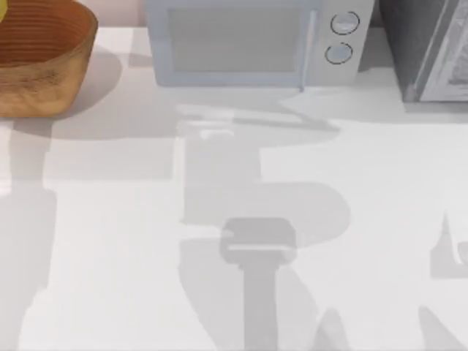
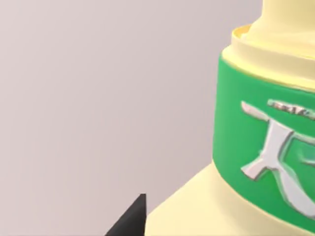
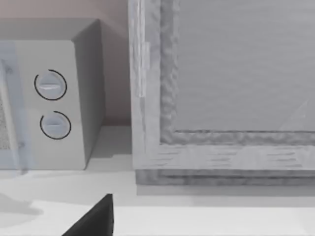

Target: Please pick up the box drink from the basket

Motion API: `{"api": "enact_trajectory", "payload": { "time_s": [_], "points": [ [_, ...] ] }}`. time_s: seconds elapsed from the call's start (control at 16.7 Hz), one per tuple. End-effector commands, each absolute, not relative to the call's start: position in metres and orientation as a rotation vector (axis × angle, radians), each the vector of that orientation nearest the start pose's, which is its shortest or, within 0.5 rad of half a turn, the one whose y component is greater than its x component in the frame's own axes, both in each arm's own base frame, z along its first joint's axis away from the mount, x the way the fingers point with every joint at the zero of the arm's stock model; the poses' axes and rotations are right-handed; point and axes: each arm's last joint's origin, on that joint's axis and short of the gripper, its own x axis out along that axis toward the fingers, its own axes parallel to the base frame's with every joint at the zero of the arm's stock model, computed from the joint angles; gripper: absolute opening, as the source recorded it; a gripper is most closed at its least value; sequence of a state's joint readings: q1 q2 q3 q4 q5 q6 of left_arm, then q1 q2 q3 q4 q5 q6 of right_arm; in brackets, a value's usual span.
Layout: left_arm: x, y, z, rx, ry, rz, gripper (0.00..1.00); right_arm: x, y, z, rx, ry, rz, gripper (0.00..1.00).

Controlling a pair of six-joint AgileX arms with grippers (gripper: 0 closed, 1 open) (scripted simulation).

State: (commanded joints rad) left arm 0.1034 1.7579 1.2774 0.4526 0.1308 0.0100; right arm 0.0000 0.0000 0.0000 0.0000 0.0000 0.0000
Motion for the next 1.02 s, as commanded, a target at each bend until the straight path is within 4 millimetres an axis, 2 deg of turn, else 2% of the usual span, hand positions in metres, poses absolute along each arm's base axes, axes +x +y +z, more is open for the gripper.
{"api": "enact_trajectory", "payload": {
  "time_s": [0.18, 0.36, 0.48, 0.66, 0.78, 0.9, 1.02],
  "points": [
    [0.365, 0.033, 0.316, -0.009, 0.019, -0.011, 0.0, 0.106, -0.001, 0.16, 0.0, 0.0, 0.0, 1.0],
    [0.294, 0.021, 0.33, -0.005, -0.011, -0.013, 0.0, 0.106, -0.001, 0.16, 0.0, 0.0, 0.0, 1.0],
    [0.243, 0.014, 0.328, -0.002, -0.034, -0.013, 0.0, 0.106, -0.001, 0.16, 0.0, 0.0, 0.0, 1.0],
    [0.174, 0.006, 0.302, 0.001, -0.065, -0.012, 0.0, 0.106, -0.001, 0.16, 0.0, 0.0, 0.0, 1.0],
    [0.14, 0.003, 0.274, 0.001, -0.079, -0.01, 0.0, 0.106, -0.001, 0.16, 0.0, 0.0, 0.0, 1.0],
    [0.12, 0.001, 0.24, 0.001, -0.074, -0.008, 0.0, 0.106, -0.001, 0.16, 0.0, 0.0, 0.0, 1.0],
    [0.11, 0.0, 0.207, 0.001, -0.051, -0.005, 0.0, 0.106, -0.001, 0.16, 0.0, 0.0, 0.0, 1.0]
  ]
}}
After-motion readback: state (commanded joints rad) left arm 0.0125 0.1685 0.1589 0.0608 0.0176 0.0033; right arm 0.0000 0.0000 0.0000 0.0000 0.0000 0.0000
